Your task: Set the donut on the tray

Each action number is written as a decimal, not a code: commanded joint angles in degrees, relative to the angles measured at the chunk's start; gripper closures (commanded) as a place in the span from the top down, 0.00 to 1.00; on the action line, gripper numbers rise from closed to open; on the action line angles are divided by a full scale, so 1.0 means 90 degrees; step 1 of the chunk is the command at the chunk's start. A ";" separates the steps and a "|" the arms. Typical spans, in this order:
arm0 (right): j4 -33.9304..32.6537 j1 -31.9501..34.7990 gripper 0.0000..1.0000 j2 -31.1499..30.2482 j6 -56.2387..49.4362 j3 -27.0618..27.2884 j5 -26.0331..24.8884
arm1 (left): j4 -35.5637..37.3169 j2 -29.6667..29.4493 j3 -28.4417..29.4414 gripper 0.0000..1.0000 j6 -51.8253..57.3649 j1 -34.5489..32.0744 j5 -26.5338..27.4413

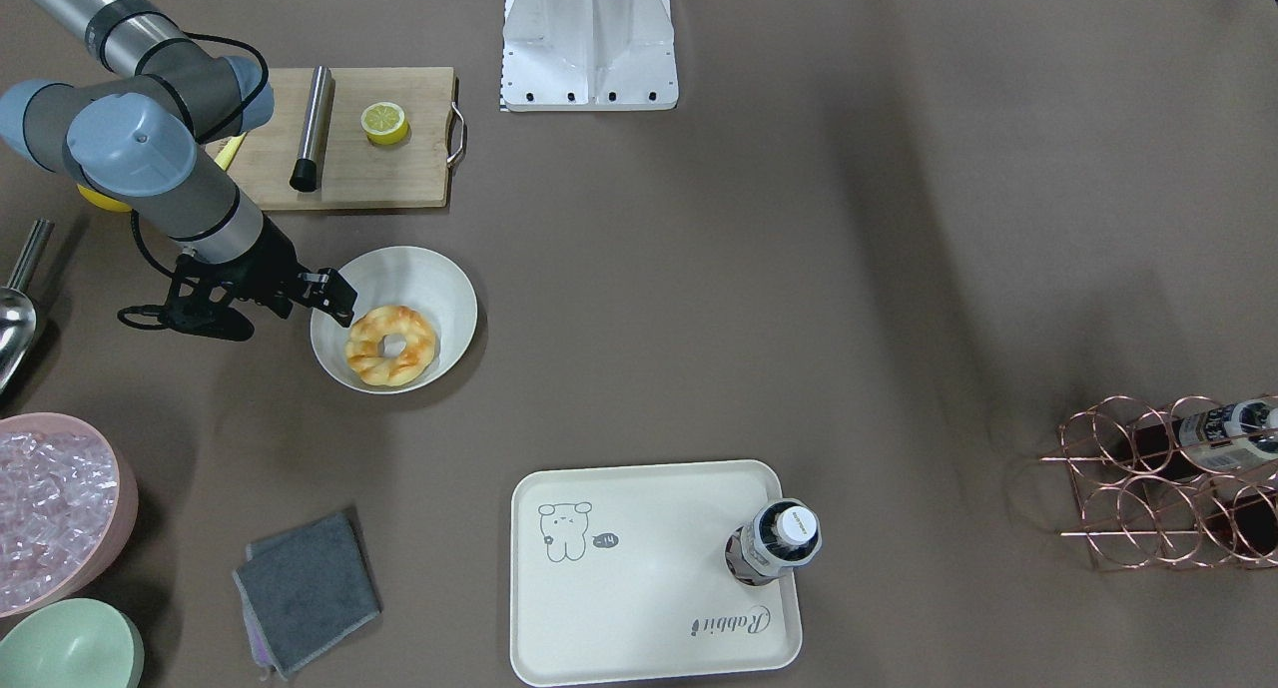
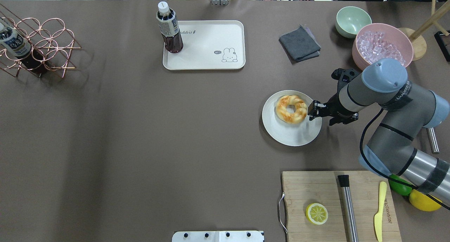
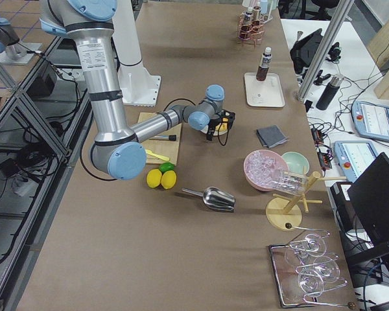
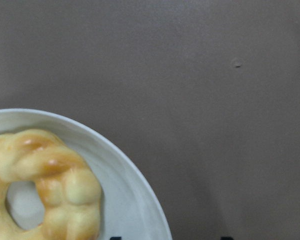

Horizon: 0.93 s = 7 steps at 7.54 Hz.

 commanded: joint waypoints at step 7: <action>0.0003 0.0234 0.00 0.0604 0.0198 0.0090 0.0381 | 0.0015 0.0011 -0.0049 0.98 -0.0005 -0.0010 0.0000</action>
